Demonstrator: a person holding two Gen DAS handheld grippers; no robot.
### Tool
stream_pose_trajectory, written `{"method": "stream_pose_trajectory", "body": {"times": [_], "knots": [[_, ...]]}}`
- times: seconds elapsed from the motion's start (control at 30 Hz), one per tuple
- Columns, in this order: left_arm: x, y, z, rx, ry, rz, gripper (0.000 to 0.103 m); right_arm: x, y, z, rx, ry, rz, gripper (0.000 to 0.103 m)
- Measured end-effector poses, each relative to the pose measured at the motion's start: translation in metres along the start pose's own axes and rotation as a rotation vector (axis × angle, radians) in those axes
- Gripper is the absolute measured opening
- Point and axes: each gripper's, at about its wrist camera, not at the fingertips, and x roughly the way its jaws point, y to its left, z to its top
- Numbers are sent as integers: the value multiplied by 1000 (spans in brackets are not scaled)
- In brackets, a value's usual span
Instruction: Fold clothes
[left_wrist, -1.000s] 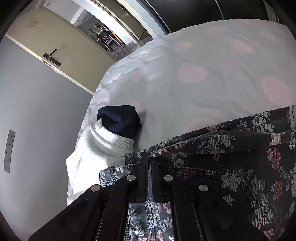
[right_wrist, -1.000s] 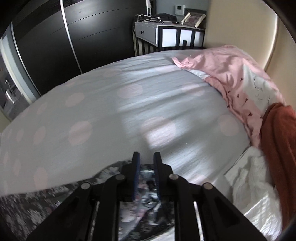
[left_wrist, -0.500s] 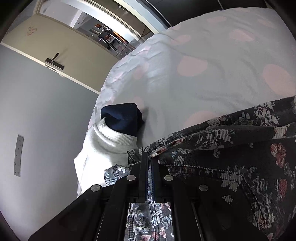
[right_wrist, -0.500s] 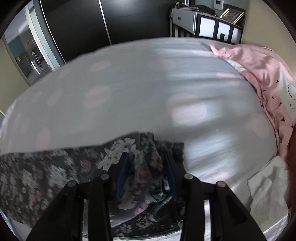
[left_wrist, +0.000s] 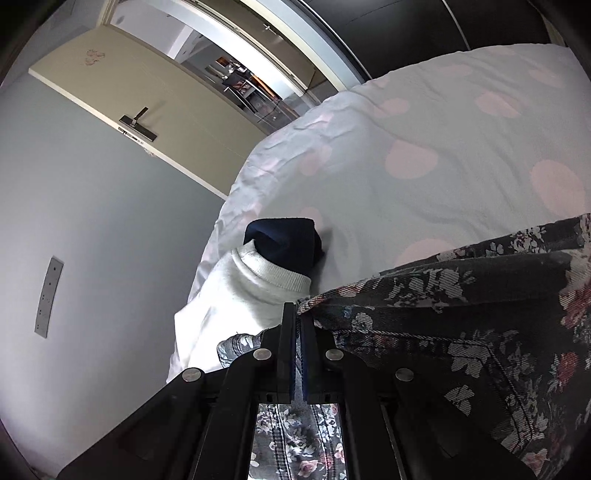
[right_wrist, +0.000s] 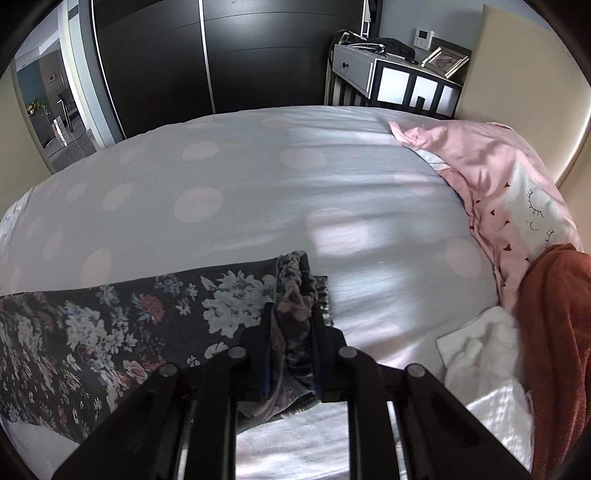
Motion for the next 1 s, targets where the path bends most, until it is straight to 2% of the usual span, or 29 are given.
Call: {"method": "stream_pose_trajectory", "body": {"times": [0.1,0.23,0.5,0.6,0.67,0.77,0.83,0.9,1.0], "knots": [[-1,0,6,0,-10,16,2,5,7,4,3,20,-37,16],[11,-13,17,28,-5,28,2,33,6,10,27,69,-75,16],[45,-50,27,91,39,49,4,74,4,5,40,139,-74,16],[49,-60,22,119,41,72,5,80,-4,3,67,155,-30,17],[47,-63,18,144,37,81,6,79,-14,2,100,160,40,19],[37,-55,13,137,30,33,18,72,-37,-2,198,158,162,21],[28,-47,12,122,26,-9,34,69,-50,-6,254,180,253,26],[18,-39,10,116,19,-34,34,65,-58,-13,255,208,312,27],[-1,-27,6,112,5,-49,34,55,-62,-21,224,205,309,28]]}}
